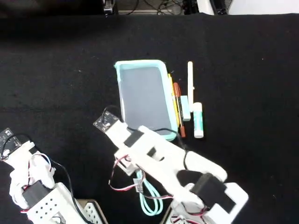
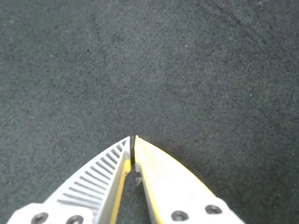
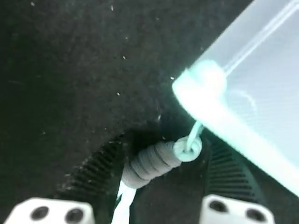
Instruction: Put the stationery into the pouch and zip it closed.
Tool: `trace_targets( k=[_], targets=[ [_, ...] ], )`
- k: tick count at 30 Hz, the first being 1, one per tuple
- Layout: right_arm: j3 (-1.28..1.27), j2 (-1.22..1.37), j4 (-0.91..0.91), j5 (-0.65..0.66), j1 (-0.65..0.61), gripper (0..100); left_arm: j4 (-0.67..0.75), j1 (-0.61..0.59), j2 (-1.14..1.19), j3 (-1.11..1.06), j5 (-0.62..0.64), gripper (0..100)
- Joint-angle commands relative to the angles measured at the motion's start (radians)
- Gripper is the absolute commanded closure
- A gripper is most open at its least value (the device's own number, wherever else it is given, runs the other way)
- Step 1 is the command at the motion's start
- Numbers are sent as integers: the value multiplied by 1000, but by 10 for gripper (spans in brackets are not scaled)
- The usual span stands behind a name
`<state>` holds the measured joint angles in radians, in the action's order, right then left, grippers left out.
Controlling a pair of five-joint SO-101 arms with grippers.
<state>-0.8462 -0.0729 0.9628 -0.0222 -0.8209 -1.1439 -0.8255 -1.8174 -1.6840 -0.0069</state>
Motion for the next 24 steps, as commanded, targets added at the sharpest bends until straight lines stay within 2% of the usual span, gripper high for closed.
trace_targets(
  k=[1,4,19,24],
  targets=[
    [22,62,15,12,-11,870,9,-8,-3,-15,6,964],
    [31,65,15,12,-11,929,9,-8,-3,-15,9,965],
    [24,73,23,14,-6,935,9,-8,-3,-15,9,965],
    [22,64,17,14,-11,980,9,-8,-3,-15,11,965]
  ],
)
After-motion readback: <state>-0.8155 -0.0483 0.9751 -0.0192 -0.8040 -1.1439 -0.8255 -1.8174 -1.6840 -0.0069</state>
